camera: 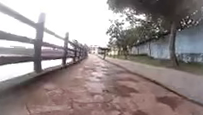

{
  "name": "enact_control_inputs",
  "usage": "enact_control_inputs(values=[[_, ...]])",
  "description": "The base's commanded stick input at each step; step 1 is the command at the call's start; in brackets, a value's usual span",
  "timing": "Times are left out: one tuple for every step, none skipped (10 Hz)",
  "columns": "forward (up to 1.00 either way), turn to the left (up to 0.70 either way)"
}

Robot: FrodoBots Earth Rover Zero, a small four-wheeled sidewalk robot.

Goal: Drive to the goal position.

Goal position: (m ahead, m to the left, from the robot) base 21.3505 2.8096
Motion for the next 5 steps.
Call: enact_control_inputs(values=[[1.00,0.11],[1.00,0.11],[1.00,0.11],[1.00,-0.10],[1.00,-0.29]])
